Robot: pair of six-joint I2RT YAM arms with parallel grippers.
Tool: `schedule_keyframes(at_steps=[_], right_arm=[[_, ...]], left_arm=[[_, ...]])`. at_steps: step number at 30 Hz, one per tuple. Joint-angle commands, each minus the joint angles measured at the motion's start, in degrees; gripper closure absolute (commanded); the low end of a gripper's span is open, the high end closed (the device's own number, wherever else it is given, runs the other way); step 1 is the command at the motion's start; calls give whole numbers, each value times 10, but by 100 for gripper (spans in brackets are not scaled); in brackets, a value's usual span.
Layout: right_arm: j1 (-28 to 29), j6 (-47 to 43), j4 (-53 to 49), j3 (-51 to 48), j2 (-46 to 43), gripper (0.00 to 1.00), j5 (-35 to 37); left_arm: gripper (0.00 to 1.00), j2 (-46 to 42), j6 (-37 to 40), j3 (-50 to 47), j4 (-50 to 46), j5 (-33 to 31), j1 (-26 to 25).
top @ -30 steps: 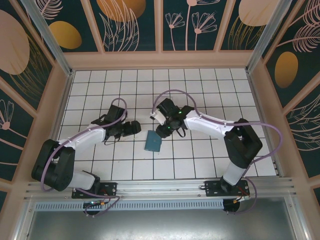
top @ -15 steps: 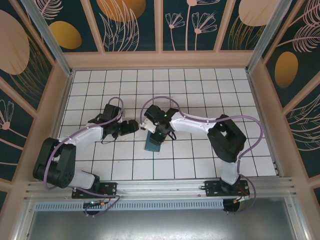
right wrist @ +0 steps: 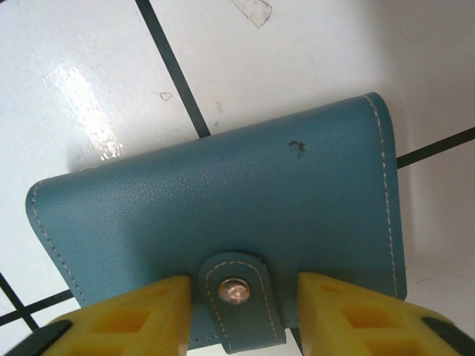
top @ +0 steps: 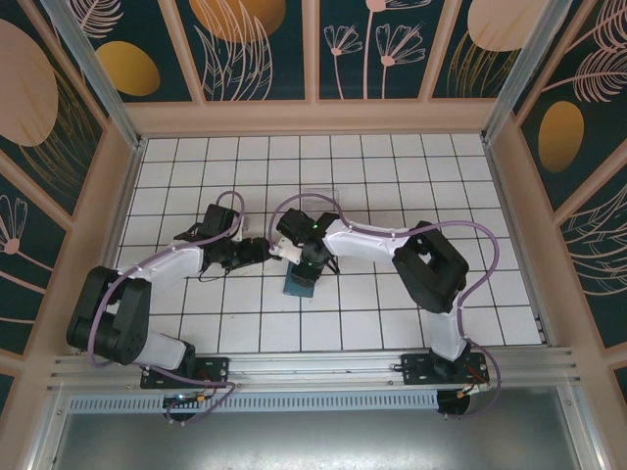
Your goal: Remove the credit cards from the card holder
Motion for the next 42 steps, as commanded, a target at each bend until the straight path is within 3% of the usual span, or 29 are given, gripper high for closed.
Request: schedule_keyframes(at_steps=[1,13,30,35,42], right_arm=[[4,-13,-9,4,10,64,13],[7,-20,94,-49,-57,82,14],[0,12,346,-221,-159,90,-61],[0,22,391,-244,-158,91,-72],[0,25,419,-260,-163,92,-83]], left_arm=[[28,12,13,11,-2,30,1],[31,13,19,16,-10,49,-2],[40,21,13,33,-15,63,-32],[51,29,-2,31,3,81,-61],[60,60,-7,22,-6,40,-83]])
